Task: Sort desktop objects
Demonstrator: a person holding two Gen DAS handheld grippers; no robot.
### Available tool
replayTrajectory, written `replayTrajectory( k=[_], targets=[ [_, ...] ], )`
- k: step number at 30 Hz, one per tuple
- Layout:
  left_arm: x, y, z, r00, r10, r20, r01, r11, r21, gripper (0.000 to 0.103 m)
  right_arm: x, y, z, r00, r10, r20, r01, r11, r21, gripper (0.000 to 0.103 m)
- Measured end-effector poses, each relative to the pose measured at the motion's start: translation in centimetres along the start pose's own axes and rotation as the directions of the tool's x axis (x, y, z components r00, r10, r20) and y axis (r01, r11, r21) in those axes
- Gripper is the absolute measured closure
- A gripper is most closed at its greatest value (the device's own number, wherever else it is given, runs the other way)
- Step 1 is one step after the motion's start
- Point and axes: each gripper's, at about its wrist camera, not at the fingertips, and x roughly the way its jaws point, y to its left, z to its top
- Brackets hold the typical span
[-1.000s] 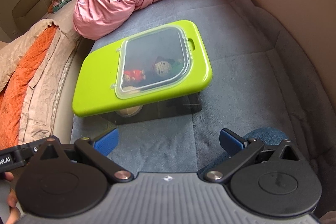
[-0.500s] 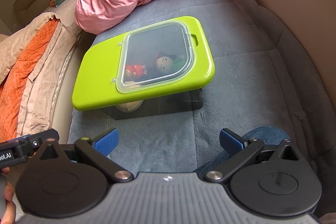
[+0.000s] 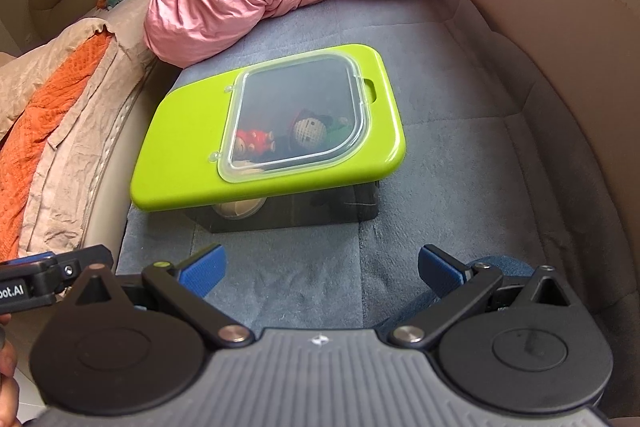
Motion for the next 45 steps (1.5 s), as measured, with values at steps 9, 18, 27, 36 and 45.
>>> replayTrajectory(
  k=[9,18,27,36,45],
  targets=[
    [0.4,0.9,0.1,1.0,-0.004,-0.006,0.004,1.0,-0.009,0.0,0.4,1.1,0.0,1.0,-0.002,-0.003,0.002,1.0,-0.018,0.0],
    [1.0,3.7,1.0,1.0,0.005,0.012,-0.004,0.999,-0.051,0.0,0.9,3.7,0.4,0.999,-0.049,-0.005,0.049,0.996,-0.079,0.0],
    [-0.1,2.6,1.9,0.997,0.049,0.056,-0.053,0.996,0.066,0.0,1.9,6.2,1.3,0.996,-0.086,0.0,0.086,0.992,-0.09,0.0],
    [0.0,0.8,2.4,0.995,0.07,0.073,-0.078,0.99,0.121,0.0,1.7,7.5,1.8,0.992,-0.12,0.032,0.123,0.983,-0.134,0.0],
    [1.6,0.9,3.1,0.99,0.124,0.073,-0.128,0.99,0.066,0.0,2.5,5.9,2.0,0.991,-0.132,0.019,0.132,0.99,-0.051,0.0]
  ],
)
